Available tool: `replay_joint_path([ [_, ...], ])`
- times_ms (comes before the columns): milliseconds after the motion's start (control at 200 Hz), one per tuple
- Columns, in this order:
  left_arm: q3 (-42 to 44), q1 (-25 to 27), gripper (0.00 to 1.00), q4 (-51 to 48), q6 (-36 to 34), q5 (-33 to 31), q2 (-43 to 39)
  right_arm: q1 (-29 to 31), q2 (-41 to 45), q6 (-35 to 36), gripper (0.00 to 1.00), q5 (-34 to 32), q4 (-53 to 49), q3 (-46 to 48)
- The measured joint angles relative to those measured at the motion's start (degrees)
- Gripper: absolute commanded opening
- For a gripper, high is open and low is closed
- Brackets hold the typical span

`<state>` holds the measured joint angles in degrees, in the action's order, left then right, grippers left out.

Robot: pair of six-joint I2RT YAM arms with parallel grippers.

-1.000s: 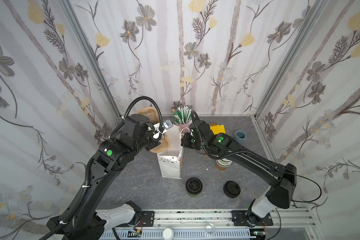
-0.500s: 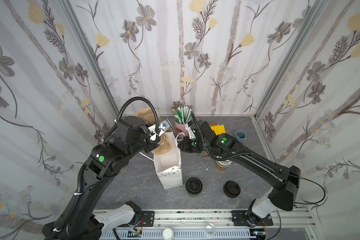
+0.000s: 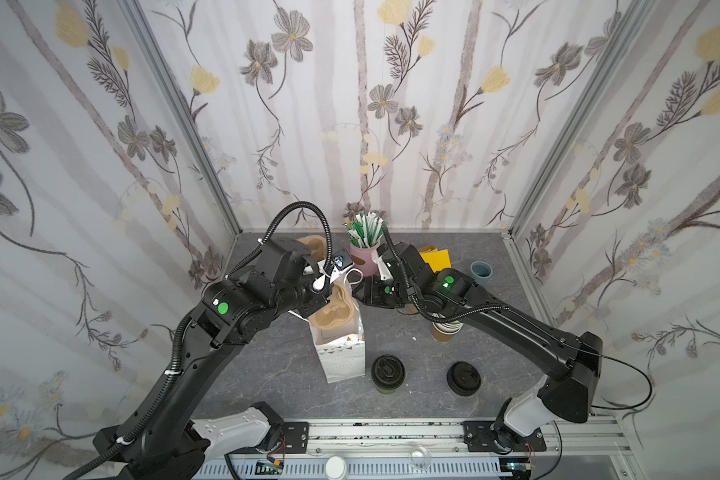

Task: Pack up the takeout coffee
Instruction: 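Push the brown carrier down into the bag with the left gripper while right holds rim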

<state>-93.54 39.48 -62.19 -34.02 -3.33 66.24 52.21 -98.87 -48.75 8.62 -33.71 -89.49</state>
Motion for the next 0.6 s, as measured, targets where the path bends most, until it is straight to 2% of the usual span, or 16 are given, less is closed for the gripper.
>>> replay_joint_path([
  [195, 1.92, 0.46, 0.34, -0.98, 0.98, 0.74, 0.90, 0.02, 6.49, -0.35, 0.50, -4.26, -2.51, 1.14],
  [600, 4.31, 1.18, 0.34, -1.07, -0.48, 0.33, 1.99, 0.04, 19.71, -3.72, 0.51, -12.20, -6.16, 11.98],
])
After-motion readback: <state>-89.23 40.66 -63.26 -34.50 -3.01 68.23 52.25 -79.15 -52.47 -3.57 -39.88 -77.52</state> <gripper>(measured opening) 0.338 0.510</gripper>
